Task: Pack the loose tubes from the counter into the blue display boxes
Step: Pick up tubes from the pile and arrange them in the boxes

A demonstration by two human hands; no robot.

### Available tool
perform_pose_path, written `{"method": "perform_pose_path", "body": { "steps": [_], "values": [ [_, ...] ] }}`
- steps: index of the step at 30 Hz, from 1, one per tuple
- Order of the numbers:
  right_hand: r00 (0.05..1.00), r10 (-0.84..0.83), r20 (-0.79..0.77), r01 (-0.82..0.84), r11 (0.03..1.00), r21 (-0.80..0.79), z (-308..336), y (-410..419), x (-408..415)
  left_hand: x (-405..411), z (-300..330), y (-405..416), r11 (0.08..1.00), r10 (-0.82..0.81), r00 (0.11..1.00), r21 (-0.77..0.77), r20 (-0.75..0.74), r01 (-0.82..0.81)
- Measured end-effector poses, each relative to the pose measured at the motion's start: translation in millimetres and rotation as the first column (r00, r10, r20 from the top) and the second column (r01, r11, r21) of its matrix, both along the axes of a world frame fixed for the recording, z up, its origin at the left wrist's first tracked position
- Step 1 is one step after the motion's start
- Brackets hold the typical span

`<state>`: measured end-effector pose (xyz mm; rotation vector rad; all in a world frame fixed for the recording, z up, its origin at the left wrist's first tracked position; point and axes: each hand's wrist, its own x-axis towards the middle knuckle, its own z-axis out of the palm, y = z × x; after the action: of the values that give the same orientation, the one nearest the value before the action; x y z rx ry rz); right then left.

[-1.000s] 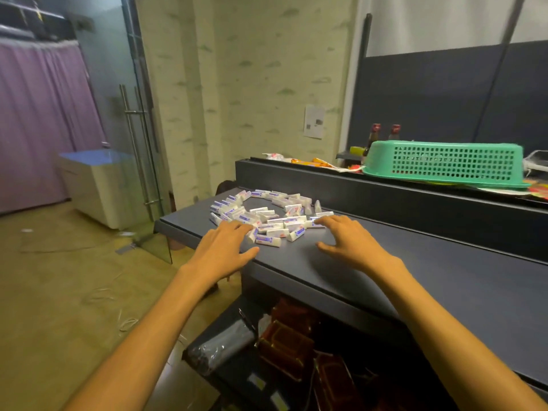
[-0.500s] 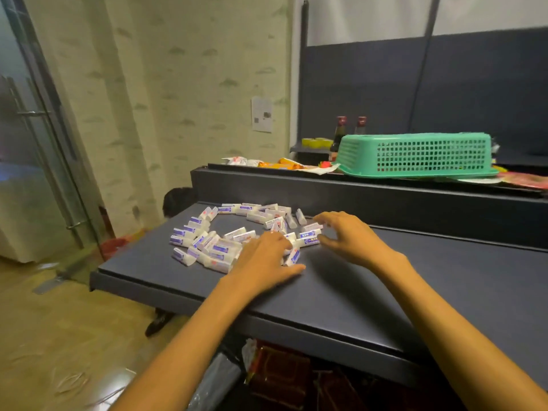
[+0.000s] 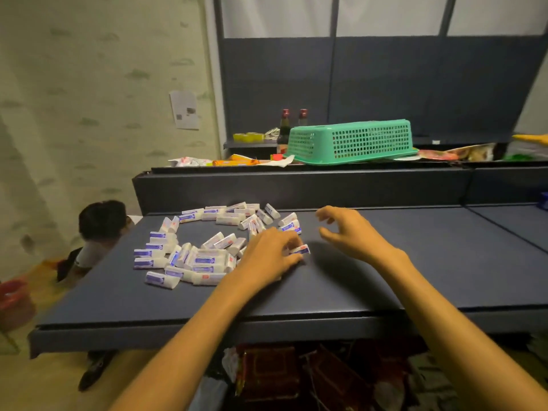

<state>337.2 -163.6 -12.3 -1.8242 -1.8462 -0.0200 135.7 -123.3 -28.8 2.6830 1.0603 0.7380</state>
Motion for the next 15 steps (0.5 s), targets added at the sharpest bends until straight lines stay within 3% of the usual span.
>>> {"method": "perform_pose_path", "body": {
  "steps": [6,15],
  "values": [
    [0.997,-0.054,0.047,0.058,0.996,-0.071,1,1,-4,-12,13,19,0.996,-0.087,0.977,-0.005,0.194,0.089],
    [0.994,0.053,0.099,-0.04,0.99,-0.133,-7,41,-24,-41,17,61,0.997,-0.074,0.996,0.03,0.056,0.073]
  ]
}}
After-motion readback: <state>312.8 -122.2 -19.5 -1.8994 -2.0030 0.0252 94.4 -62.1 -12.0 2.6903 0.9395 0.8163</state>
